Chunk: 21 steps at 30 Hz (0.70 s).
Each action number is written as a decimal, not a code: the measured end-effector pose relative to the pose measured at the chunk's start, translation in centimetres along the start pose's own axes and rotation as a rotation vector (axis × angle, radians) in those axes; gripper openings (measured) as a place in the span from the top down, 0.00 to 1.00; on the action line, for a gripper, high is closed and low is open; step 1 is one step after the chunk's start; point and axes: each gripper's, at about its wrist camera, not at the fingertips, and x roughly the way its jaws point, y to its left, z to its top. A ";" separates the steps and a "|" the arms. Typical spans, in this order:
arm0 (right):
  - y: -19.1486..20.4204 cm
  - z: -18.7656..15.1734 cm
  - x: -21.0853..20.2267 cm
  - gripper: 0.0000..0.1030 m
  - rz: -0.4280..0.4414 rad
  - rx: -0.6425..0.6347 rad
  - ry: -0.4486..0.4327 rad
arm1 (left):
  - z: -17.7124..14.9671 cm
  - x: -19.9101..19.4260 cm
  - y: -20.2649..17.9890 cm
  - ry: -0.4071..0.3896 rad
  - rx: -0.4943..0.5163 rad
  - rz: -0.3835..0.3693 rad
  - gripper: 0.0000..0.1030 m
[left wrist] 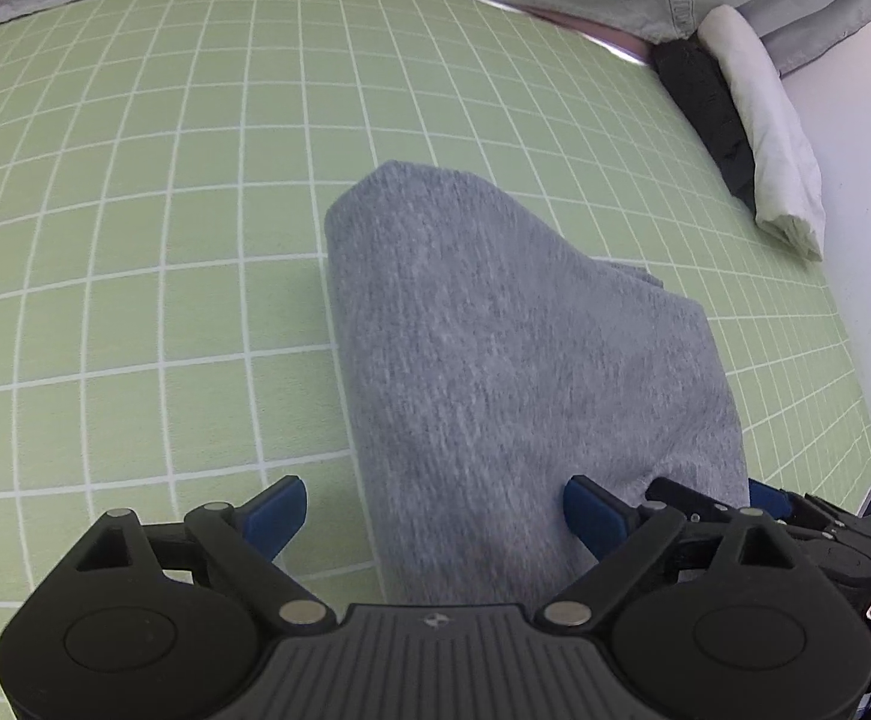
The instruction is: Fold clothes
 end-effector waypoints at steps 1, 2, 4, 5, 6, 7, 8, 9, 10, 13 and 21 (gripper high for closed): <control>0.0 0.2 0.2 0.13 0.003 0.002 0.003 | 0.2 0.2 0.0 0.007 0.001 -0.003 0.10; 0.1 0.4 0.4 0.12 0.007 0.004 0.007 | 0.3 0.4 -0.1 0.014 0.000 -0.008 0.10; 0.3 0.6 0.7 0.09 0.015 -0.003 0.009 | 0.5 0.8 -0.2 0.024 0.002 -0.021 0.10; 0.6 0.7 0.8 0.09 0.019 -0.013 0.008 | 0.6 1.0 -0.2 0.029 0.002 -0.029 0.10; 0.9 0.8 0.8 0.09 0.023 -0.023 0.006 | 0.7 1.1 -0.2 0.034 0.003 -0.036 0.12; 1.2 0.8 0.9 0.14 0.027 -0.033 0.005 | 0.7 1.2 -0.3 0.033 0.005 -0.046 0.12; 1.4 0.9 0.9 0.19 0.032 -0.044 0.003 | 0.6 1.1 -0.3 0.029 0.009 -0.070 0.23; 1.9 0.9 0.7 0.38 0.057 -0.070 -0.003 | 0.5 1.0 -0.3 0.024 0.011 -0.091 0.38; 2.4 1.0 0.5 0.63 0.087 -0.099 0.001 | 0.4 0.8 -0.3 0.018 0.012 -0.109 0.42; 4.0 1.0 -0.5 0.79 0.118 -0.161 -0.023 | 0.2 -0.1 -0.5 -0.004 0.036 -0.158 0.68; 7.2 0.4 -5.7 0.81 0.160 -0.271 -0.170 | -1.1 -4.9 -2.4 -0.131 0.120 -0.225 0.72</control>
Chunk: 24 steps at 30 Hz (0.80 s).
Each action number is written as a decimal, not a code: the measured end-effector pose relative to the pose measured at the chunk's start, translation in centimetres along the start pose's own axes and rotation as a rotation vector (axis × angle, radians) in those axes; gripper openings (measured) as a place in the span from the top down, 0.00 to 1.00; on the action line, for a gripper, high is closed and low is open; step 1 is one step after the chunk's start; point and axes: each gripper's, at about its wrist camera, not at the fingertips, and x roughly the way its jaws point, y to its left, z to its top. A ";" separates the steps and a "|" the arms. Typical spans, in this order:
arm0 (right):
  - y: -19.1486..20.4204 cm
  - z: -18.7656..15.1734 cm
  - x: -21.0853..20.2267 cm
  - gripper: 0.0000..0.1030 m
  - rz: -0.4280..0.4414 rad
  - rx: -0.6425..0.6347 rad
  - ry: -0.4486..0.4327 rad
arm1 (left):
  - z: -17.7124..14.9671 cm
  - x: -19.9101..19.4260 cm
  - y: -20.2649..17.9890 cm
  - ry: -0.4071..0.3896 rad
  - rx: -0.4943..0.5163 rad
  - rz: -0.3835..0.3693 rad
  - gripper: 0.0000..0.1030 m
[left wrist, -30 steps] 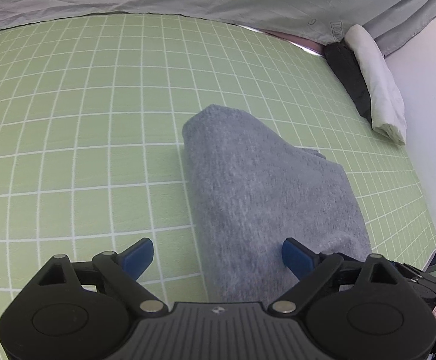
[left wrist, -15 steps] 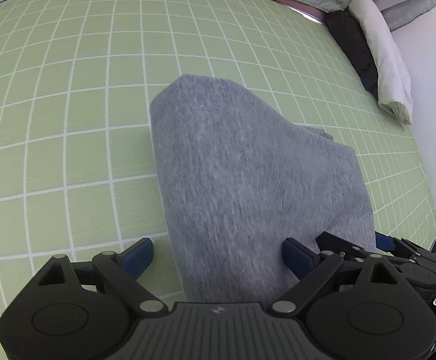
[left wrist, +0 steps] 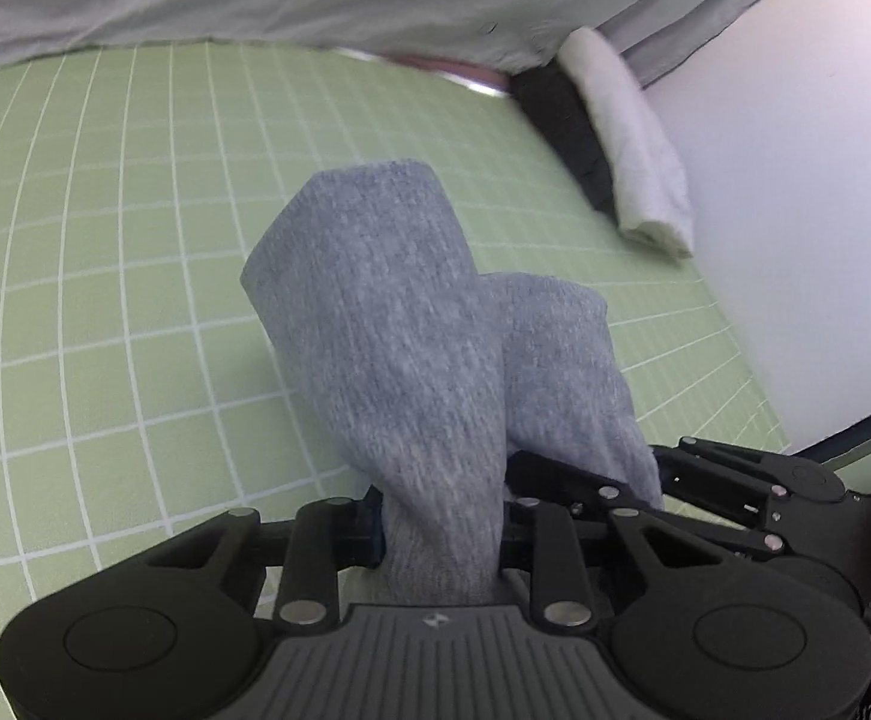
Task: Fold clothes
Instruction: 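Lift the grey bundle with both grippers and carry it toward the white stack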
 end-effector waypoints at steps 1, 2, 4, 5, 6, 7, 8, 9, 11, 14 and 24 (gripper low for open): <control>0.3 0.1 -0.7 0.81 -0.003 0.000 -0.017 | 0.0 -0.5 -0.3 -0.014 -0.003 -0.006 0.72; 0.6 0.2 -1.3 0.81 -0.007 0.001 -0.034 | 0.0 -1.0 -0.7 -0.027 -0.006 -0.012 0.72; 1.2 0.4 -2.7 0.81 -0.015 0.009 -0.065 | -0.3 -1.9 -1.4 -0.046 -0.009 -0.029 0.72; 1.3 0.4 -3.4 0.81 -0.021 0.016 -0.078 | -0.5 -2.2 -1.9 -0.052 -0.006 -0.036 0.72; 1.5 0.2 -4.1 0.81 -0.028 0.021 -0.089 | -0.7 -2.4 -2.4 -0.057 -0.002 -0.042 0.72; 1.7 0.1 -4.7 0.81 -0.037 0.024 -0.097 | -1.0 -2.5 -2.9 -0.057 0.004 -0.047 0.72; 1.8 -0.2 -5.4 0.81 -0.046 0.030 -0.104 | -1.3 -2.7 -3.4 -0.057 0.012 -0.051 0.72; 1.7 -0.5 -5.8 0.81 -0.053 0.040 -0.110 | -1.6 -2.7 -4.0 -0.056 0.020 -0.055 0.72; 1.4 -1.1 -6.7 0.81 -0.066 0.062 -0.123 | -2.1 -2.5 -5.0 -0.057 0.029 -0.057 0.72; 0.4 -2.0 -7.5 0.81 -0.063 0.110 -0.131 | -2.7 -2.0 -6.1 -0.065 0.016 -0.046 0.72; -10.0 -3.0 -9.9 0.82 -0.012 0.142 -0.153 | -1.3 4.2 -15.5 -0.102 0.023 -0.021 0.73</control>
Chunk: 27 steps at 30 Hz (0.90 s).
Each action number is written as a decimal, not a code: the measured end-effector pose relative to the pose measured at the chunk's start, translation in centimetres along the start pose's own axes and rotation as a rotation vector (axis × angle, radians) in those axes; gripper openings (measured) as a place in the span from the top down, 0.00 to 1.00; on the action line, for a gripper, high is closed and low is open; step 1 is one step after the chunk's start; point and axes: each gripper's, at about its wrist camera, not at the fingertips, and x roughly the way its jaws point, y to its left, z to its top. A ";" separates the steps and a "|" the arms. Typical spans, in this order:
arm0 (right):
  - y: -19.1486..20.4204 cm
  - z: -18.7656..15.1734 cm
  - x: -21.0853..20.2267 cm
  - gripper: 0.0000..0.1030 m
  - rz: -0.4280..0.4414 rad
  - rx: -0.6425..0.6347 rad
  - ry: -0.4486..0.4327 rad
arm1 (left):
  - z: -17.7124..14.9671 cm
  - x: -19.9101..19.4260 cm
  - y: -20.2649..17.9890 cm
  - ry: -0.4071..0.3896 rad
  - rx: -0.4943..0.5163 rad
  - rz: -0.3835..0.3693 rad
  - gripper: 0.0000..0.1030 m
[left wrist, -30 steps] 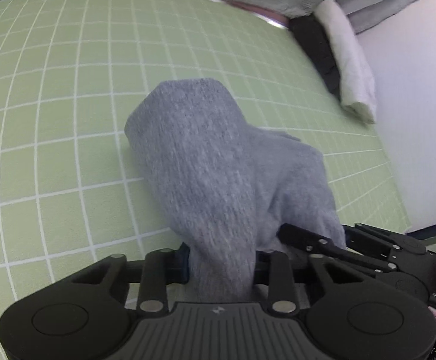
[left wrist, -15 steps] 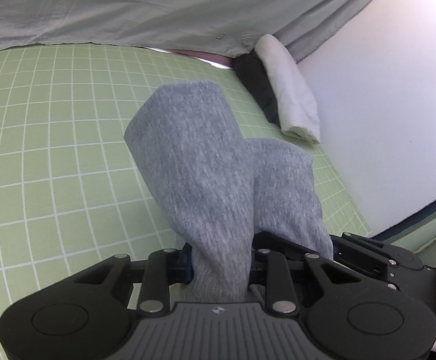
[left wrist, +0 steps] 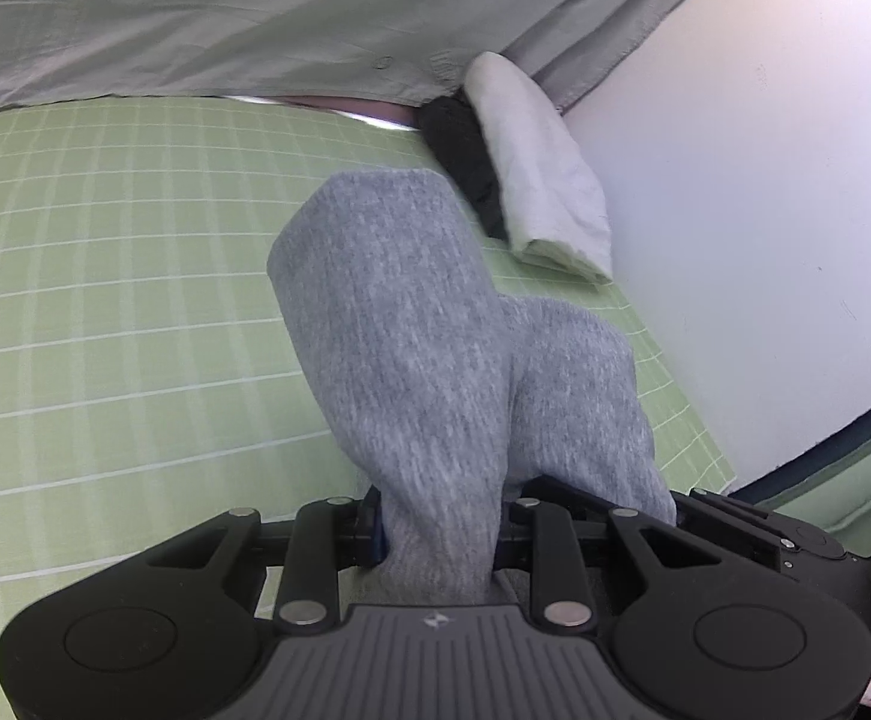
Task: Fold clothes
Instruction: 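Lift the grey bundle with both grippers and carry it toward the white stack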
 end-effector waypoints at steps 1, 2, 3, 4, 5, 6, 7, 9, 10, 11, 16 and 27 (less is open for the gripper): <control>-1.9 0.4 -0.5 0.82 0.007 0.022 -0.014 | 0.2 1.0 -1.5 -0.007 0.010 -0.008 0.73; -3.9 0.8 -0.8 0.82 0.003 0.036 -0.025 | 0.5 2.2 -2.9 -0.010 0.019 -0.012 0.73; -5.9 1.1 -1.2 0.82 -0.002 0.050 -0.037 | 1.0 3.5 -4.2 -0.010 0.025 -0.016 0.73; -8.0 1.6 -1.4 0.82 -0.006 0.069 -0.044 | 1.5 4.9 -5.5 -0.011 0.026 -0.024 0.73; -10.0 2.1 -1.5 0.82 -0.010 0.088 -0.051 | 2.0 6.3 -6.7 -0.013 0.025 -0.034 0.73; -12.1 2.6 -1.7 0.82 -0.014 0.107 -0.058 | 2.6 7.6 -8.0 -0.015 0.024 -0.044 0.73; -13.9 3.2 -1.8 0.82 -0.021 0.114 -0.066 | 3.2 8.9 -9.1 -0.017 0.022 -0.052 0.73; -17.1 4.6 -1.9 0.82 -0.044 0.110 -0.080 | 4.9 11.1 -11.4 -0.025 0.023 -0.062 0.73; -18.5 5.4 -2.0 0.82 -0.054 0.108 -0.087 | 5.8 12.0 -12.5 -0.030 0.027 -0.069 0.73; -19.9 6.4 -2.0 0.82 -0.058 0.110 -0.098 | 6.9 12.9 -13.5 -0.039 0.041 -0.077 0.73; -25.7 12.4 -0.5 0.82 -0.071 0.084 -0.161 | 14.5 16.9 -16.3 -0.102 0.137 -0.076 0.73; -33.5 29.6 14.8 0.61 -0.202 0.033 -0.283 | 32.5 26.7 -12.0 -0.294 0.205 0.170 0.29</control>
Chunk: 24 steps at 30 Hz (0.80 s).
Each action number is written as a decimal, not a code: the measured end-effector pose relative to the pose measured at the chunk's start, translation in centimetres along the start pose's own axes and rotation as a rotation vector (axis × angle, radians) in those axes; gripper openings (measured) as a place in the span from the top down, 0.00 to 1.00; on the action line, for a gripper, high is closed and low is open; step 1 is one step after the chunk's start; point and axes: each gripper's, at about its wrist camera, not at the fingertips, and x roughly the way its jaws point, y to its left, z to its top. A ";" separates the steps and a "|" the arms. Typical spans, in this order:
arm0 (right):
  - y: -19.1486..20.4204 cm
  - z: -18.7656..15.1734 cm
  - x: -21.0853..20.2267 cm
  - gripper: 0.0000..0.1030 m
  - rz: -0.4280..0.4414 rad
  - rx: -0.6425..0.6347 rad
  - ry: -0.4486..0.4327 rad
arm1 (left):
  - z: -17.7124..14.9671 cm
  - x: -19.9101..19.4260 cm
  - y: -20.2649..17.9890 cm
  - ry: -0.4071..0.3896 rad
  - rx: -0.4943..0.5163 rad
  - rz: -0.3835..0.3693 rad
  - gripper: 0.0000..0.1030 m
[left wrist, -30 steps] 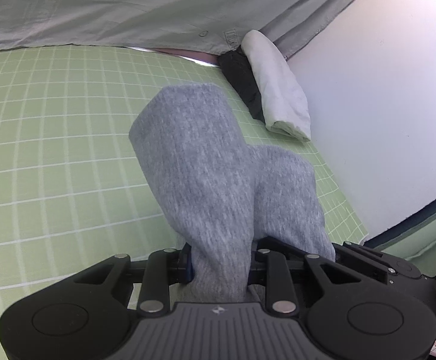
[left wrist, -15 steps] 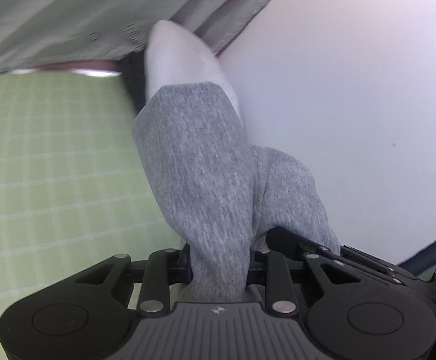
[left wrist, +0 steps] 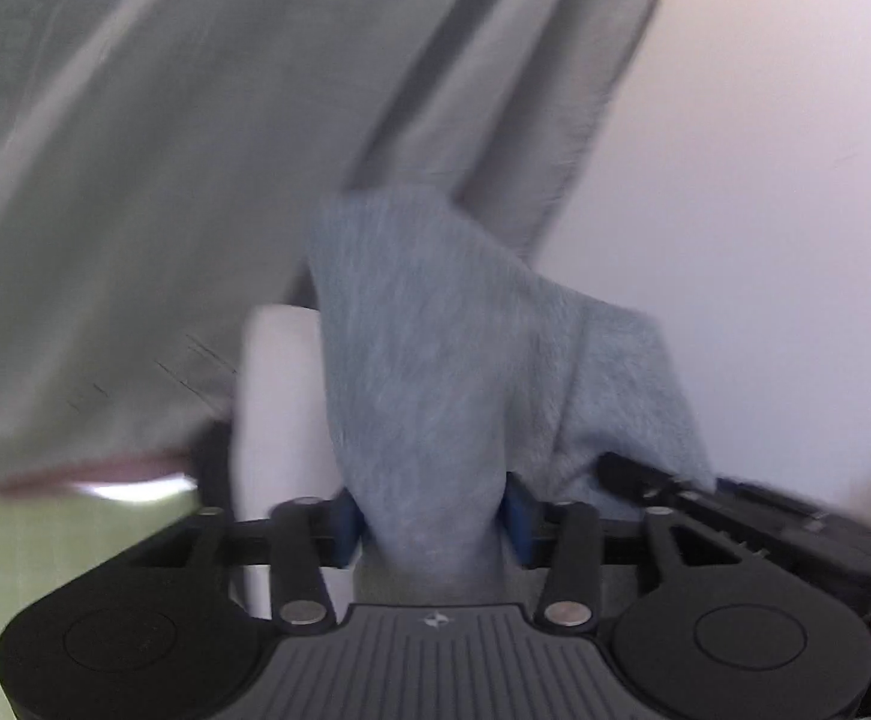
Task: Fold clothes
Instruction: 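Lift the grey bundle with both grippers and carry it toward the white stack, then lower the grey bundle onto the white folded stack and open both grippers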
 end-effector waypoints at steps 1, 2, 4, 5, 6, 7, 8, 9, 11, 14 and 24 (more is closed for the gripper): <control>0.2 0.1 1.8 0.56 -0.039 -0.017 0.009 | 0.0 1.0 0.5 0.006 0.021 0.051 0.26; 0.3 -0.1 2.8 0.54 -0.044 -0.038 0.012 | -0.1 1.9 1.1 0.012 0.042 0.103 0.22; 0.5 -1.1 3.7 0.36 -0.027 -0.050 0.010 | -0.9 2.1 2.2 0.012 0.010 0.101 0.11; 0.7 -1.7 3.7 0.31 -0.026 -0.044 0.016 | -1.4 1.9 2.6 0.019 -0.010 0.092 0.07; 0.7 -2.5 3.7 0.26 -0.023 -0.035 0.027 | -1.8 1.8 2.9 0.026 -0.031 0.082 0.06; 0.6 -3.2 3.4 0.25 -0.026 -0.030 0.044 | -2.4 0.9 3.0 0.022 -0.045 0.080 0.06; 0.4 -3.8 3.2 0.24 -0.029 -0.025 0.062 | -2.7 0.3 3.1 0.014 -0.057 0.082 0.06; 0.3 -4.4 2.9 0.22 -0.033 -0.021 0.080 | -2.9 -0.3 3.0 0.016 -0.060 0.088 0.06; 0.4 -5.7 1.8 0.17 -0.042 -0.015 0.105 | -3.4 -1.6 2.6 0.025 -0.045 0.109 0.05; 0.4 -7.1 -0.6 0.08 -0.049 0.000 0.131 | -4.0 -3.0 2.0 0.033 0.011 0.150 0.01; 1.4 -10.1 -11.9 0.00 -0.058 0.108 0.081 | -10.2 -15.1 0.5 0.052 0.021 0.120 0.00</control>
